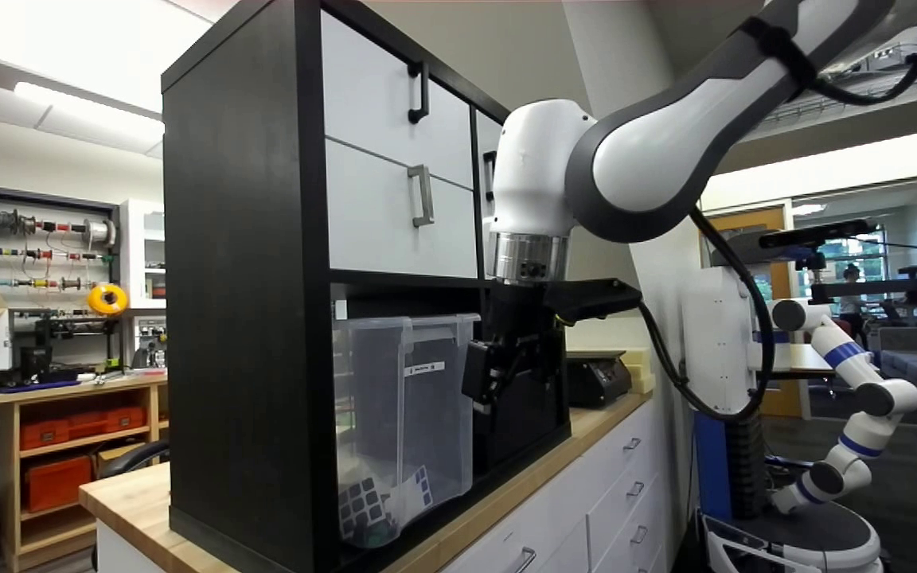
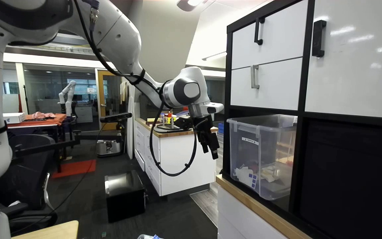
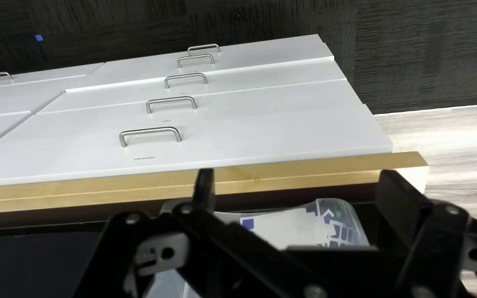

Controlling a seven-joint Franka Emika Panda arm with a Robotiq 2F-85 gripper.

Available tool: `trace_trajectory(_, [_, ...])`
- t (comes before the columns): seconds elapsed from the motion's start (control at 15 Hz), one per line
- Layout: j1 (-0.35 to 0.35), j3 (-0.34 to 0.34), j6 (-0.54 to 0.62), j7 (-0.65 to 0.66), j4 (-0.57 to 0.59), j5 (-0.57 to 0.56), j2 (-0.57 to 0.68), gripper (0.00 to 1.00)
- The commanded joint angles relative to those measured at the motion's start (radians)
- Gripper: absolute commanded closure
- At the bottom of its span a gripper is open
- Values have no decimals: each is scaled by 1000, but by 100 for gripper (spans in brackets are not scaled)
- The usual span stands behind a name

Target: Pull out the storage bucket slightly under the drawers

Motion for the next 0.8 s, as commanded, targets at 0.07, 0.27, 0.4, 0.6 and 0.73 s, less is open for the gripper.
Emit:
trace_trajectory(0.07, [41, -43, -1, -13, 18, 9, 13, 0])
trace_trajectory(0.27, [44, -43, -1, -13, 21, 9, 15, 0])
trace_trajectory(0.4, [44, -43, -1, -13, 21, 9, 15, 0])
trace_trajectory(0.6, [49, -50, 40, -26, 9, -7, 8, 0])
trace_trajectory(0.73, [60, -64, 78, -27, 12, -56, 0, 0])
